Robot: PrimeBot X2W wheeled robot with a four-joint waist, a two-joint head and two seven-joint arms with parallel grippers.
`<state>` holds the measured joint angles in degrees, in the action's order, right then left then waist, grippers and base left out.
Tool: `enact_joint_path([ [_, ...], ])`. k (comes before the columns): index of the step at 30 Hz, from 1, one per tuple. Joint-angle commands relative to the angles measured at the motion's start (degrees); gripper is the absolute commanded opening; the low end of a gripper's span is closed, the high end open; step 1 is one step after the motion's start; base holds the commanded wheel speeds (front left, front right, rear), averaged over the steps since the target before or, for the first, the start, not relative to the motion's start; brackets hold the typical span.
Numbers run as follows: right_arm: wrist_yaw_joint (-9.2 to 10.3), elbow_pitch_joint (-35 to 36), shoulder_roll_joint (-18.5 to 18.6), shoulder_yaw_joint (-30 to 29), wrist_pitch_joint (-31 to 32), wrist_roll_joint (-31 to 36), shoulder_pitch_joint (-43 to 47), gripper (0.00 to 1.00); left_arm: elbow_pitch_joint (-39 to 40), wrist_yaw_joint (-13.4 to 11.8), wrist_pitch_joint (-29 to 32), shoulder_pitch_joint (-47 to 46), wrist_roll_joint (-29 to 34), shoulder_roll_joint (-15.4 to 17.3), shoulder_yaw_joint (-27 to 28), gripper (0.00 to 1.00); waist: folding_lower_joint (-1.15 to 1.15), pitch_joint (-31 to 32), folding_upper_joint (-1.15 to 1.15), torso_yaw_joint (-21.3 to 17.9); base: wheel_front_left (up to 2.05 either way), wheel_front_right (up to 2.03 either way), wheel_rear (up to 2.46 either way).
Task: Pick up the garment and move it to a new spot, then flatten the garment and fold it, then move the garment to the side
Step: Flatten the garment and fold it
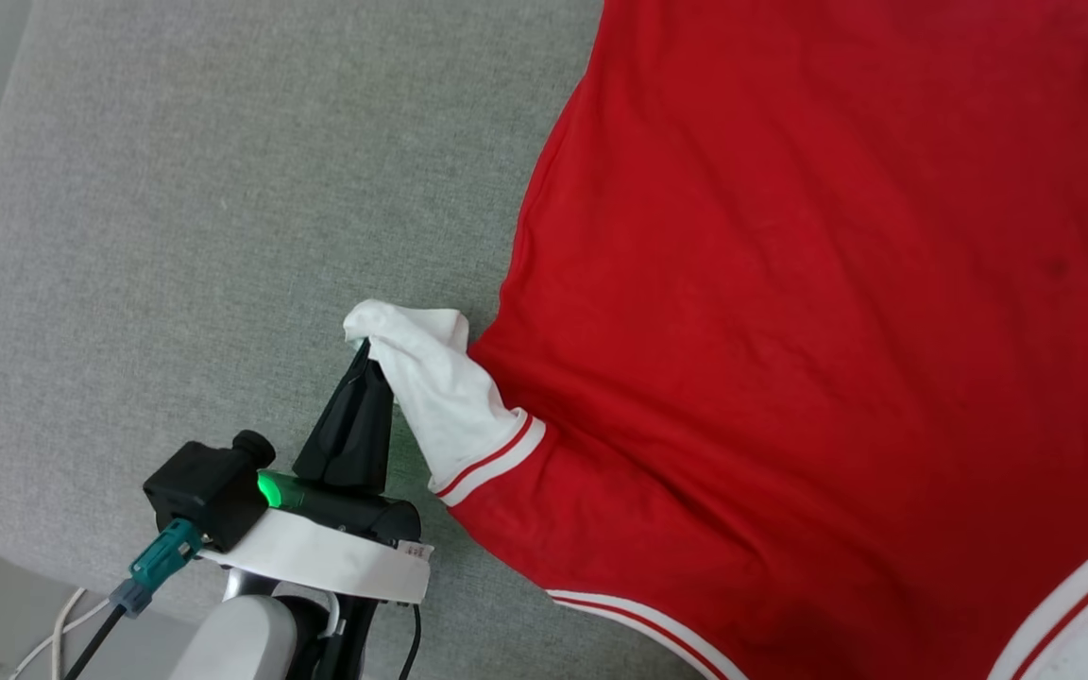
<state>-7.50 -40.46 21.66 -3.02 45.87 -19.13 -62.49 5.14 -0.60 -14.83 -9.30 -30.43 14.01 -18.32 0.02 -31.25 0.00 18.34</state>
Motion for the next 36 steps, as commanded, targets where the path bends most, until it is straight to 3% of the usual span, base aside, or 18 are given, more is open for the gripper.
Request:
enact_joint_path([
  [1,0.01,-1.3,-0.5,-0.1,1.3,0.4,-0.5,1.00,-0.2,0.4,-0.4,-1.0,0.4,-0.4,0.2,0.00,-0.02,-2.5,0.00,1.8,0.00,0.00,0.00],
  [7,0.03,-9.0,-3.4,-2.0,9.3,2.2,4.3,1.00,-1.0,2.0,-0.5,-1.5,1.7,-2.1,1.3,0.00,-0.02,-2.9,0.00,2.1,0.00,0.00,0.00],
  [8,0.04,-9.7,-3.7,-2.4,10.5,2.7,4.7,0.50,-1.2,2.2,-0.5,-1.4,1.8,-2.3,1.5,0.00,-0.02,-2.7,0.00,2.2,0.00,0.00,0.00],
  [9,0.04,-9.9,-3.9,-2.8,11.0,3.2,4.9,0.29,-1.4,2.6,-0.5,-1.3,2.0,-2.6,1.7,0.00,-0.02,-2.4,0.00,2.2,0.00,0.00,0.00],
  [10,0.03,-9.7,-4.1,-3.1,11.3,3.4,4.8,0.00,-1.6,2.7,-0.5,-1.2,2.2,-2.8,1.9,0.00,-0.02,-2.1,0.00,2.2,0.00,0.00,0.00],
  [17,0.02,-5.5,-2.5,-2.5,7.5,5.3,2.1,0.00,-3.4,3.6,-0.5,0.8,3.1,-3.5,3.6,0.00,-0.02,3.1,0.00,1.4,0.00,0.00,0.00],
  [22,0.02,-1.8,0.0,0.6,5.8,4.6,3.1,0.00,-5.1,2.7,-0.5,3.5,3.3,-3.0,5.7,0.00,-0.02,9.5,0.00,-0.8,0.00,0.00,0.00],
  [29,0.02,5.0,2.8,5.7,4.4,-0.2,12.8,0.00,-6.4,0.7,0.0,8.0,2.5,-1.3,8.5,0.00,-0.02,18.0,0.00,-5.8,0.00,0.00,0.00],
  [36,0.02,14.7,4.1,6.4,4.0,-5.7,29.0,0.00,-6.4,-1.6,1.9,12.9,1.6,0.9,11.2,0.00,-0.02,24.3,0.00,-12.7,0.00,0.00,0.00],
])
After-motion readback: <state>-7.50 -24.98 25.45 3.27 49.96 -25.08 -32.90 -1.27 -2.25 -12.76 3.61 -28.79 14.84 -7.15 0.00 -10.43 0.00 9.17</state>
